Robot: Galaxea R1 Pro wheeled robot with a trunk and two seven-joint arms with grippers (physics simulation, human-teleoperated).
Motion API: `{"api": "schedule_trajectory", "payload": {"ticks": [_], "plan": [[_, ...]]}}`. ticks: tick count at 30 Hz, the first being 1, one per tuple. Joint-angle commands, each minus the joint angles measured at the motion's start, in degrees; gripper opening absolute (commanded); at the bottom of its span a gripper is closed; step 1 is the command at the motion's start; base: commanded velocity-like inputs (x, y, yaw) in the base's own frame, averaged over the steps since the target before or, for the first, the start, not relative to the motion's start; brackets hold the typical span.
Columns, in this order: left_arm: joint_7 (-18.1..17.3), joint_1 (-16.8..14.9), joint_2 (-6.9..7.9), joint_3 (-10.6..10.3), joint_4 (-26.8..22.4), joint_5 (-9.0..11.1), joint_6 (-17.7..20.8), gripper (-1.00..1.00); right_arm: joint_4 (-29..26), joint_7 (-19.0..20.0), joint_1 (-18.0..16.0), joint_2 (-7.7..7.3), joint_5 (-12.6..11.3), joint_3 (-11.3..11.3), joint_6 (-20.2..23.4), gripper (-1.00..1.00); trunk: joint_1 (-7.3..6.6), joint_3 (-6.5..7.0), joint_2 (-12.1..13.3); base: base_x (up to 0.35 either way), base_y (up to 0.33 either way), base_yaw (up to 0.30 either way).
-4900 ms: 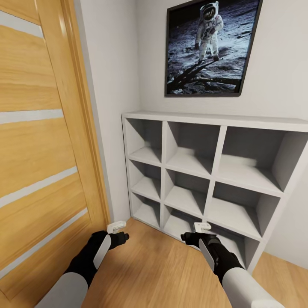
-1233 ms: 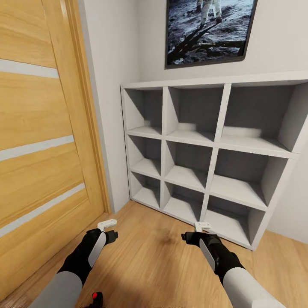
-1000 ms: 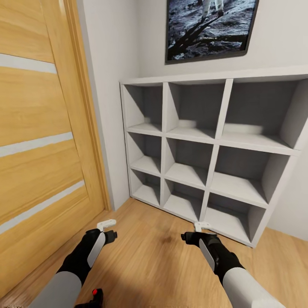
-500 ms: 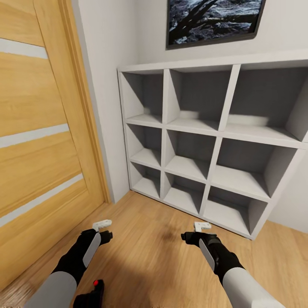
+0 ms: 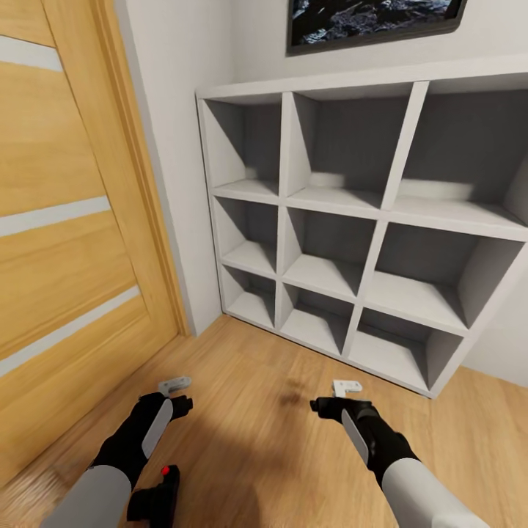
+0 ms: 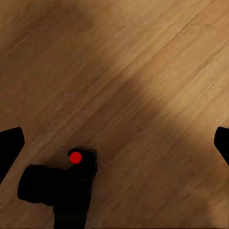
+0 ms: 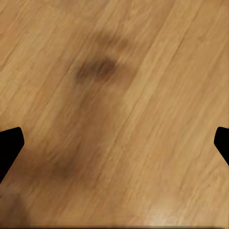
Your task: Attach the digital camera to the camera tripod in the bedroom.
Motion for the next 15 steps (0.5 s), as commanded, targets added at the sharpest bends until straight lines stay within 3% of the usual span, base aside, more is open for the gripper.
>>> {"api": "schedule_trajectory", "payload": {"ticks": [1, 10, 15], "plan": [[0.41, -0.02, -0.04, 0.11, -0.11, 0.60, 0.18, 1.00, -0.32, 0.01, -0.01, -0.04, -0.36, 0.08, 0.39, 1.00, 0.01, -0.28, -0.04, 0.000, 0.000, 0.000], [0.39, -0.02, -0.09, 0.07, -0.13, 0.63, 0.18, 1.00, -5.06, 1.34, -0.01, -0.29, -0.51, 0.00, 1.67, 1.00, 0.24, -2.28, -0.16, 0.000, 0.000, 0.000], [0.16, -0.02, -0.11, 0.06, -0.39, 0.70, 0.12, 1.00, -6.50, 9.74, -0.01, -0.65, -0.52, -0.13, 4.91, 1.00, 0.37, -3.38, -0.23, 0.000, 0.000, 0.000]]}}
